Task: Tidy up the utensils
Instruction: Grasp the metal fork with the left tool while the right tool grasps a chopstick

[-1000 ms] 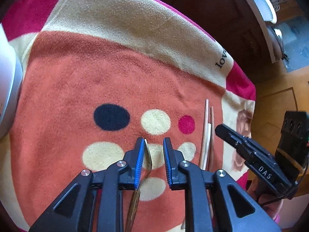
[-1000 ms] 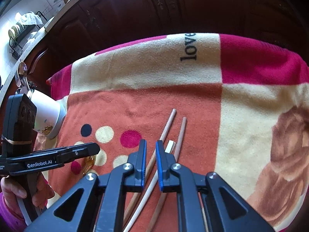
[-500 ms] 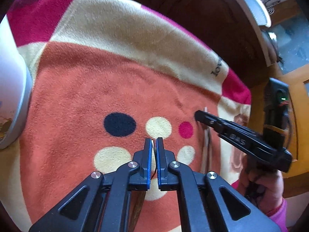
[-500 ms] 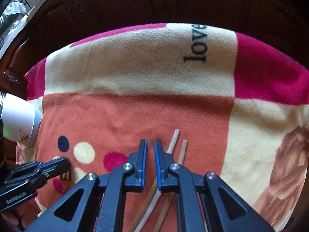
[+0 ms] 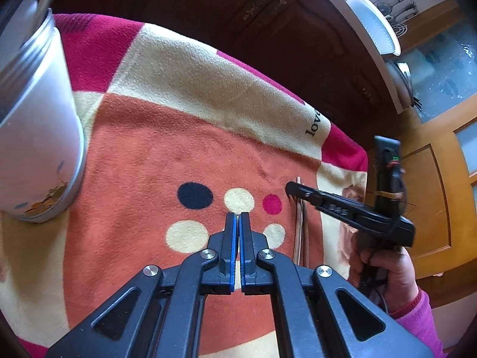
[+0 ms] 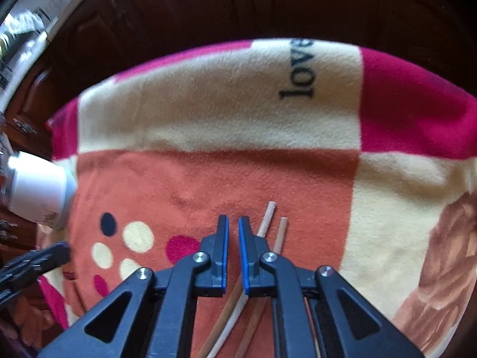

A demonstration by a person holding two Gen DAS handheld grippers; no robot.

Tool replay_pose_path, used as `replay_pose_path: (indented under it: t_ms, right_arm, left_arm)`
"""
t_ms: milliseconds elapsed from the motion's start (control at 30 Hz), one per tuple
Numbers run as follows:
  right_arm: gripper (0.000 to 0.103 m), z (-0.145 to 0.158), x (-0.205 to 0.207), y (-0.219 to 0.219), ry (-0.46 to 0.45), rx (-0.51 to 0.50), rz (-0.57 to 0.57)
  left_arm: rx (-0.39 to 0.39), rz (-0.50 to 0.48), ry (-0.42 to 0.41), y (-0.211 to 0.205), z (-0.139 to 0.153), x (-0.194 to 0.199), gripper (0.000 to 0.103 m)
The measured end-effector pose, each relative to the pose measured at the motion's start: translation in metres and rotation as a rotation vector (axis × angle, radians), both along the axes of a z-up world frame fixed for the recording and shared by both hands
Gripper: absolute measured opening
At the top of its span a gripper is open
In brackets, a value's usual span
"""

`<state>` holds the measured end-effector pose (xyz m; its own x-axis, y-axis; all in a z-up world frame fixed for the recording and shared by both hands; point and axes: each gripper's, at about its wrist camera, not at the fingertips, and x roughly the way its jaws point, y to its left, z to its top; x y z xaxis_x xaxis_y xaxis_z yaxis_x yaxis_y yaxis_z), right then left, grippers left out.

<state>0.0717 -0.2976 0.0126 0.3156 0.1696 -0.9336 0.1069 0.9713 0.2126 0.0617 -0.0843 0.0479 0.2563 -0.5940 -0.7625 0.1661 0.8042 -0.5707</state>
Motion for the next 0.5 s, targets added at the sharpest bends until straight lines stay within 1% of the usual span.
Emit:
replay_pose_path:
  t_ms: [100, 167, 300, 400, 500]
  right_arm:
    - [0.006, 0.001, 0.007, 0.005, 0.004, -0.026, -0.010]
    - [0.006, 0.002, 0.008, 0.004, 0.005, -0.013, -0.023]
    - [0.006, 0.016, 0.003, -0.006, -0.023, 0.034, -0.028]
    - [0.007, 0.021, -0.001, -0.016, -0.015, 0.019, -0.035]
    - [0.007, 0.019, -0.003, -0.024, 0.008, 0.007, -0.034]
  left_arm:
    - [0.006, 0.002, -0.004, 0.002, 0.002, -0.002, 0.028]
    - [0.004, 0.002, -0.006, 0.003, 0.004, -0.004, 0.028]
    - [-0.008, 0.006, -0.010, 0.008, 0.006, -0.004, 0.028]
    - [-0.013, 0.010, -0.008, 0.009, 0.005, -0.003, 0.028]
    - [-0.019, 0.010, -0.003, 0.008, 0.003, -0.003, 0.028]
